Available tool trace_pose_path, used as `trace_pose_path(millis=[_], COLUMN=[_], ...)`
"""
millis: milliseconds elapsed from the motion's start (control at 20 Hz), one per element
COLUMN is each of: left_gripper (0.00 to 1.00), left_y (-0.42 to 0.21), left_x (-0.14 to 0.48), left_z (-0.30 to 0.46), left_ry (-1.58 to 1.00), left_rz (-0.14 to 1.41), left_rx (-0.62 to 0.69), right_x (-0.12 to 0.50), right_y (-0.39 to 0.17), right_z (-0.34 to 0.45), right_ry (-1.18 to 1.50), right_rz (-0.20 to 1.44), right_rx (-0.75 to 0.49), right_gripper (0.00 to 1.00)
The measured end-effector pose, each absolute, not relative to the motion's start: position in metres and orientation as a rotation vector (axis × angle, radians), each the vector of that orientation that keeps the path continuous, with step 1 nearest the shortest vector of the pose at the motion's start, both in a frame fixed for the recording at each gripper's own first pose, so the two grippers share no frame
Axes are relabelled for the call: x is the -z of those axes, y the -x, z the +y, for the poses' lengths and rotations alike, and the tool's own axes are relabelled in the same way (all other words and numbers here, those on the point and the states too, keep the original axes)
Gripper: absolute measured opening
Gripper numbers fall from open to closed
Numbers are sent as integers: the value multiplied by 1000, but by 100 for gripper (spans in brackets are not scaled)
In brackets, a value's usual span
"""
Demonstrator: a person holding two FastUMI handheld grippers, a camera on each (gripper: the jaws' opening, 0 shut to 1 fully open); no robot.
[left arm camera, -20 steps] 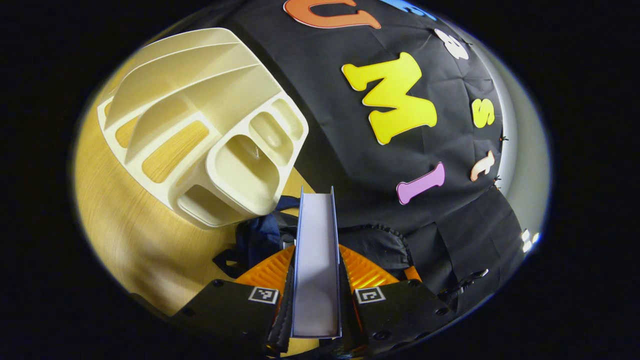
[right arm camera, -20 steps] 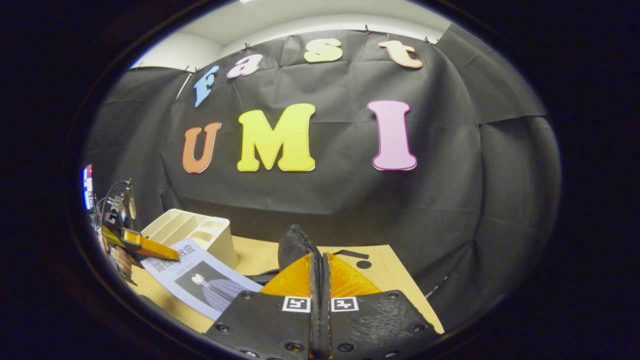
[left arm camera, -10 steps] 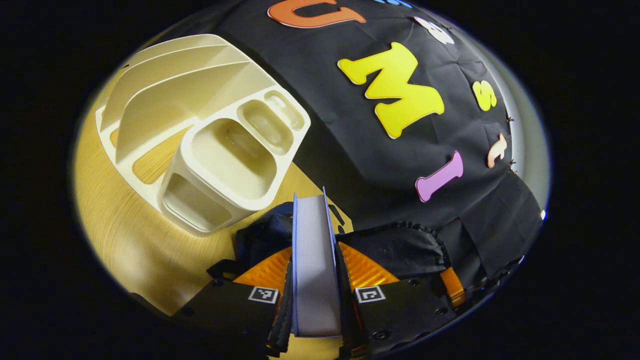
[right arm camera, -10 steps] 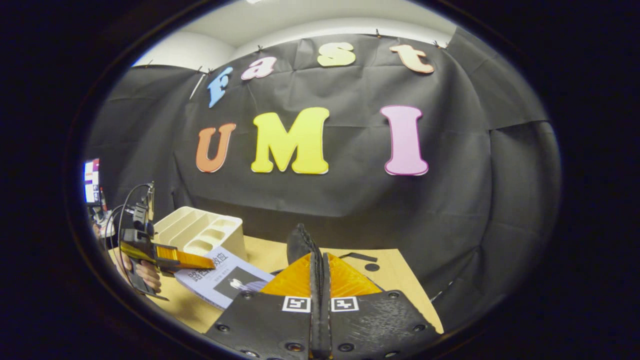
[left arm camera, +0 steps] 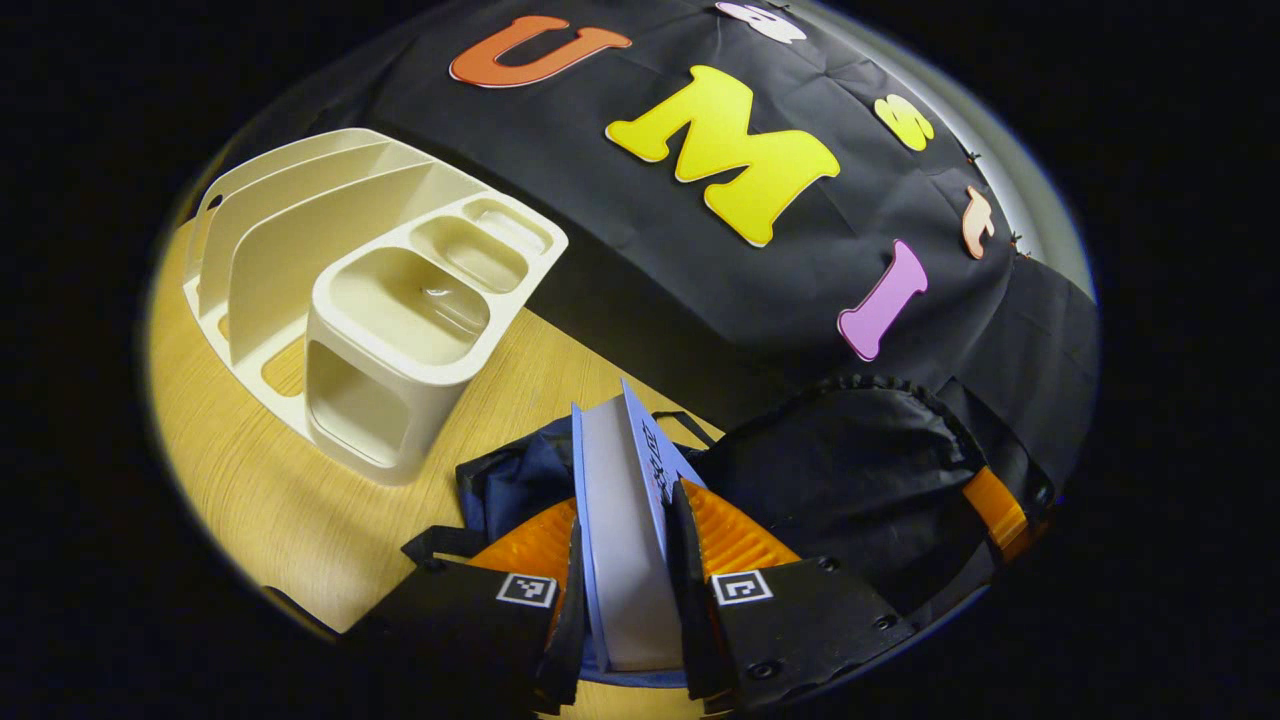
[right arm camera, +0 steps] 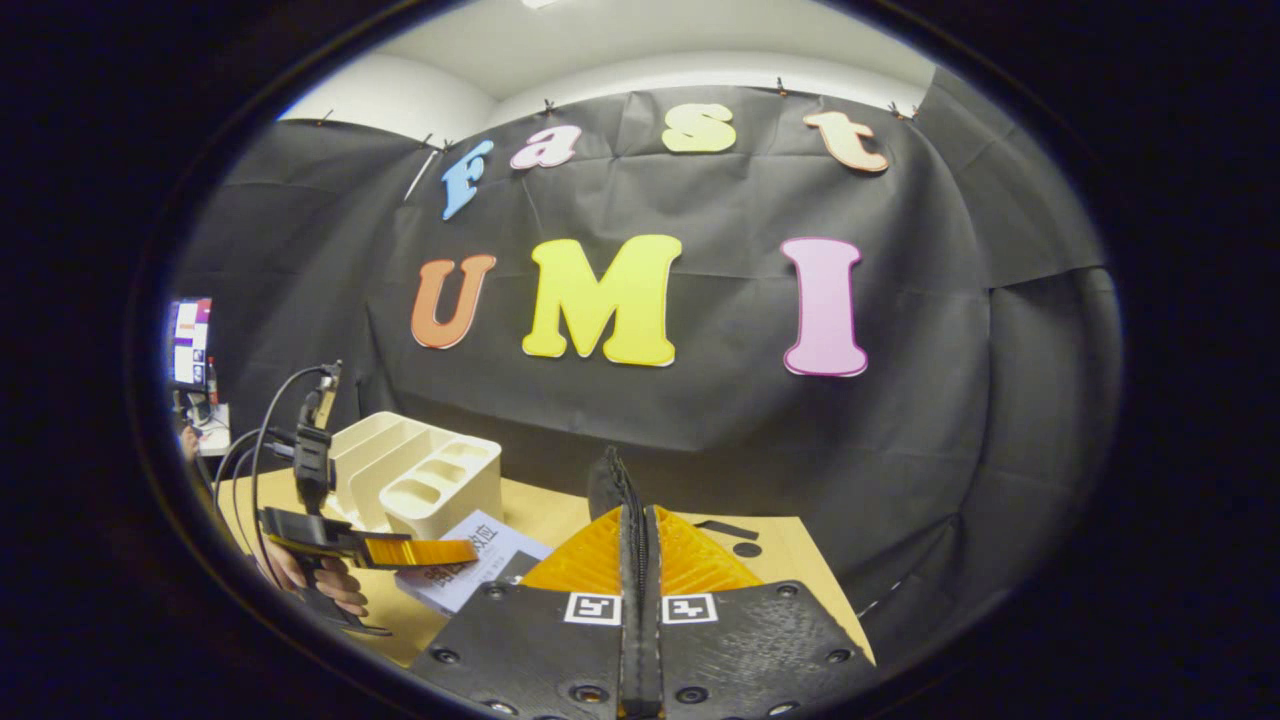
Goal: Open the schoolbag, grab two books from the bookshelf and put them into the schoolbag.
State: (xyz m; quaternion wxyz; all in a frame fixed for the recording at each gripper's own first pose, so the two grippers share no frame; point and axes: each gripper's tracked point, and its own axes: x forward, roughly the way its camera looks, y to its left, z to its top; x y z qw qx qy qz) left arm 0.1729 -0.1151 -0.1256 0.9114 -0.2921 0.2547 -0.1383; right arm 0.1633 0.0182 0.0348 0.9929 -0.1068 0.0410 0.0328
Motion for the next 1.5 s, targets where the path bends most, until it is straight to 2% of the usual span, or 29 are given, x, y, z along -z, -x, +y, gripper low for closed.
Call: trace_pose_path(millis=[550, 700, 900, 1050, 1150, 1200, 1250, 1350, 1500], left_gripper=[42, 42, 42, 50, 55, 56, 64, 70, 70], left_y=[-179, -182, -183, -184, -183, -180, -179, -179, -169], left_x=[161, 167, 176, 189, 187, 187, 186, 195, 180], left_z=[-201, -215, -225, -219, -221, -221, -220, -206, -213], left_ry=[641, 662, 706, 721, 780, 752, 701, 538, 530], left_rz=[553, 552, 551, 579, 608, 617, 620, 615, 578], left_rx=[313, 318, 293, 250, 271, 281, 282, 224, 272], right_x=[-33, -30, -25, -17, -11, -9, -8, -2, 2], right_y=[-161, -157, -160, -159, -157, -156, -154, -151, -146], right_z=[12, 17, 5, 0, -2, -3, -5, -6, -8], right_ry=[203, 172, 149, 140, 126, 122, 119, 108, 114], right_rz=[79, 85, 90, 110, 131, 138, 144, 162, 162], right_rx=[-89, -131, -118, -115, -114, -111, -105, -94, -81], right_gripper=[0, 1, 1, 1, 1, 1, 1, 1, 1])
